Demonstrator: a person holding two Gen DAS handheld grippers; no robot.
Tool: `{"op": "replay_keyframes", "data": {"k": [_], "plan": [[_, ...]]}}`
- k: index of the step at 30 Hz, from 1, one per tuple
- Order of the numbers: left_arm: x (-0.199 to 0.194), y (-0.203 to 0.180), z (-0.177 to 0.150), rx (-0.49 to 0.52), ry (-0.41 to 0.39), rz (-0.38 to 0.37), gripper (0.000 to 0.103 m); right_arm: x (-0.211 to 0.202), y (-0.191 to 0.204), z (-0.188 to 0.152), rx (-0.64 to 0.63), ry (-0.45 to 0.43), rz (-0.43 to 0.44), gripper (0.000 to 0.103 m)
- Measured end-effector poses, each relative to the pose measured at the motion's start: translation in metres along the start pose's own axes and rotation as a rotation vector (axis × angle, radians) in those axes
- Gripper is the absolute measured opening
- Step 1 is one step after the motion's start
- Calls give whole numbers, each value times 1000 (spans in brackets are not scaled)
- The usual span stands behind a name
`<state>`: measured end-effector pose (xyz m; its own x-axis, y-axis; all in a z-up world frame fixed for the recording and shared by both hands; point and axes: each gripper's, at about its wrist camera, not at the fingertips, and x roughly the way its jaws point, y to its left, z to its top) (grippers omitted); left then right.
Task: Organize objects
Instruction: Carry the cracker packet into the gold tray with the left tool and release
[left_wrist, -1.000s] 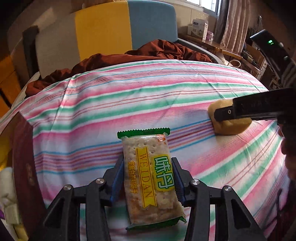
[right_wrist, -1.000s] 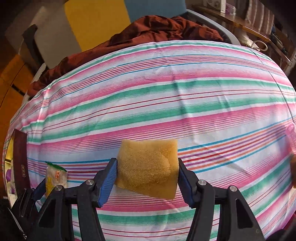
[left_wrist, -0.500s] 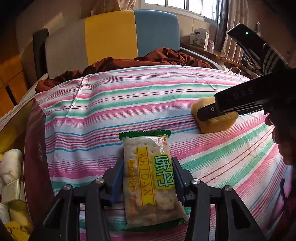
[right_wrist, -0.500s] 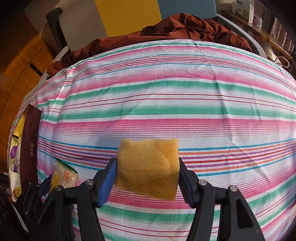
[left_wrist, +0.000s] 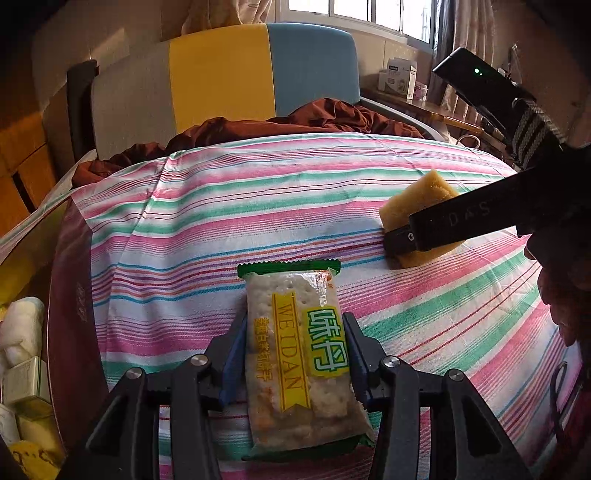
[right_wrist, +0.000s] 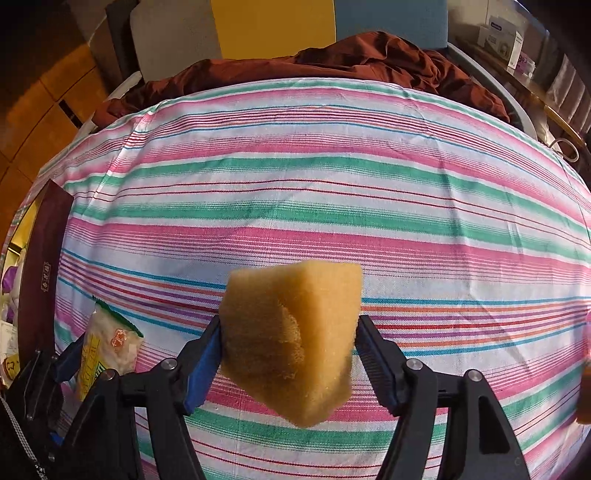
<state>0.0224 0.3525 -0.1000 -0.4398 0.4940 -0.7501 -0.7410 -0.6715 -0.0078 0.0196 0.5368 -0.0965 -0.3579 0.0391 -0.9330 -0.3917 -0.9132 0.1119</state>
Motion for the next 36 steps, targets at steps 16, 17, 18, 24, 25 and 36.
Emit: {"op": "replay_keyframes", "data": {"k": [16,17,18,24,25,36], "plan": [[-15,1,-1,-12,37,-9,48,6,19,5,-58,-29,-8,55],[-22,2,-1,-12,26,-11,48,6,19,6,-57,-29,-6,55],[-31,2,0,-11,10,-16,48,7,18,6,-57,-29,-5,55],[-84,24,11,-44,-74,-21,48,9,17,3,-73,-33,-19,55],[-91,30,13,-50,-82,-12,48,10,18,3,-76,-35,-23,55],[-118,168,1,-302,-30,158,49,9,26,2,-97,-42,-57,55]]}}
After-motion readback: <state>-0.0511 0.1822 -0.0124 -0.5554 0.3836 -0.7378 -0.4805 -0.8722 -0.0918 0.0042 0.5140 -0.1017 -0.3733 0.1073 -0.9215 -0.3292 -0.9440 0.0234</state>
